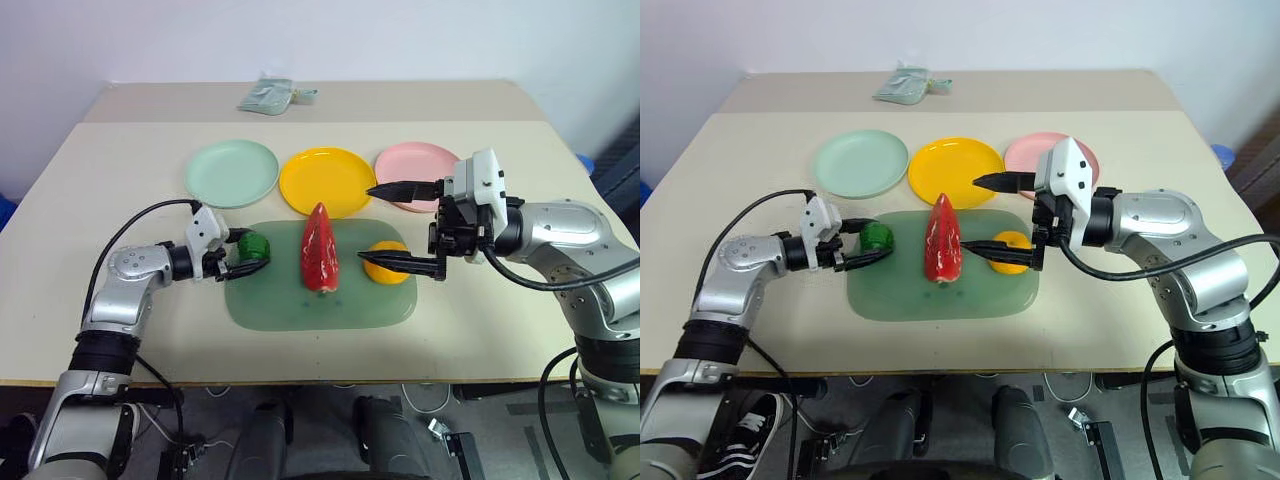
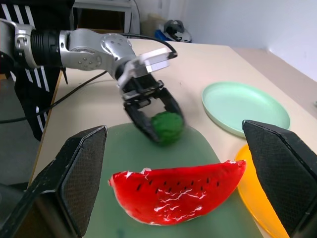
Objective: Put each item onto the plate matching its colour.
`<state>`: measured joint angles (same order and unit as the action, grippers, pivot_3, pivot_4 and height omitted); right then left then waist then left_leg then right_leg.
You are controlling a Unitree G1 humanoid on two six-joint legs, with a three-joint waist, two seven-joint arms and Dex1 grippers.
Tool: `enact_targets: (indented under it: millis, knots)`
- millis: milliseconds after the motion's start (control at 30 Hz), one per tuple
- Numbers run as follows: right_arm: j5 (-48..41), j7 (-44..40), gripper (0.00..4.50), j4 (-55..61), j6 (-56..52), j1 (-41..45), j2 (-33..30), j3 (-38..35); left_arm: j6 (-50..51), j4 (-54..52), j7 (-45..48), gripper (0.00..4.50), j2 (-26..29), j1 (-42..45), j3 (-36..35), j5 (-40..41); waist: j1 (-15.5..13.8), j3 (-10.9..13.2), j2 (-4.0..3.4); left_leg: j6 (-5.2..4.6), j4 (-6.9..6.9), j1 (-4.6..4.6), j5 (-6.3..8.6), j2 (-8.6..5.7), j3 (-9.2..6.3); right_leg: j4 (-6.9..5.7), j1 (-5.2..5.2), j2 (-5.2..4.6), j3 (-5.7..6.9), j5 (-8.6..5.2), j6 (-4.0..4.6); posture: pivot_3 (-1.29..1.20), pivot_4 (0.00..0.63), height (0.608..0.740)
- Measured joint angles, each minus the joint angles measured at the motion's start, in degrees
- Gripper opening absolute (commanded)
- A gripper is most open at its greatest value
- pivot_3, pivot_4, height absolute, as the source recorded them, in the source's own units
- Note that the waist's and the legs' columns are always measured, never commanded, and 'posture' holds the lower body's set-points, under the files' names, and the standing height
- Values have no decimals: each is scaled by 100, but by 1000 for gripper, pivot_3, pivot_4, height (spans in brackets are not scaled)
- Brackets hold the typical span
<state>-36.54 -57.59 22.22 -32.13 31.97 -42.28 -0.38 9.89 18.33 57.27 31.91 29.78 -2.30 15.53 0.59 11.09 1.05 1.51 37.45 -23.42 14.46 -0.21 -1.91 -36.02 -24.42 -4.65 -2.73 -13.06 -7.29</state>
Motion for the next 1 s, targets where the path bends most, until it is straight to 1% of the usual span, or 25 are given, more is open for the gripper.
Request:
enact_targets:
  millis: [100,167,233,300,367,533,633,733,767,933,1000]
  knots:
    - [-24,117,4500,-76,-28,96,154,-2,353,201,-747,3270,-165,630,-473,195,13,0,0,0,0,1,0,-1,0,-1,0,0,0,0,0,0,150,740]
    - [102,441,4500,-410,-33,345,432,-2,350,495,-1313,3270,-308,1158,-780,236,20,0,1,0,-1,3,0,-2,0,-3,0,0,0,0,0,0,150,740]
    - [332,761,4500,-715,-7,554,651,21,225,811,-1689,3270,-402,1490,-836,186,20,-1,0,1,-4,4,0,-3,1,-3,0,0,0,0,0,0,150,740]
    - [595,1091,4500,-1033,37,706,881,55,-48,1365,-2035,3270,-552,1780,-863,62,17,-1,0,1,-6,4,-1,-4,2,-2,-1,-1,0,0,0,0,150,740]
    - [714,1236,4500,-1125,52,712,1027,128,-314,2022,-2422,3270,-660,1993,-871,-87,16,-1,0,1,-10,2,-1,-5,2,1,-3,-1,0,0,0,0,150,740]
    - [882,1347,4500,-1118,61,708,1148,217,-1088,3737,-3205,3270,-839,2612,-980,-322,-2,-1,1,1,-7,-4,-1,-6,2,3,-6,-1,1,1,-1,0,150,740]
    - [934,1372,4500,-1111,61,705,1149,216,-1451,4492,-3640,3270,-873,2935,-1022,-441,9,-1,1,1,-9,-4,-1,-7,2,3,-6,-2,1,1,-2,0,150,740]
    - [940,1398,4500,-1097,60,697,1148,213,-1595,4948,-3822,4284,-957,3035,-1087,-475,16,-1,1,1,-11,-3,-1,-7,2,2,-7,-1,1,1,-1,0,150,740]
    - [939,1399,4500,-1079,58,686,1148,211,-1597,5036,-3782,4401,-980,3038,-1119,-462,19,-1,1,1,-11,-4,-1,-7,2,3,-7,-1,1,1,-1,0,150,740]
    - [935,1422,4500,-901,37,582,1134,196,-1885,5140,-3657,4401,-994,3065,-1188,-494,19,-1,1,2,-12,-3,-1,-7,2,2,-7,-1,1,1,-1,0,150,740]
    - [934,1447,4500,-875,31,561,1132,188,-2072,5099,-3388,4401,-981,3062,-1178,-495,20,-1,1,2,-12,-4,-1,-7,3,2,-7,-1,1,1,-1,0,150,740]
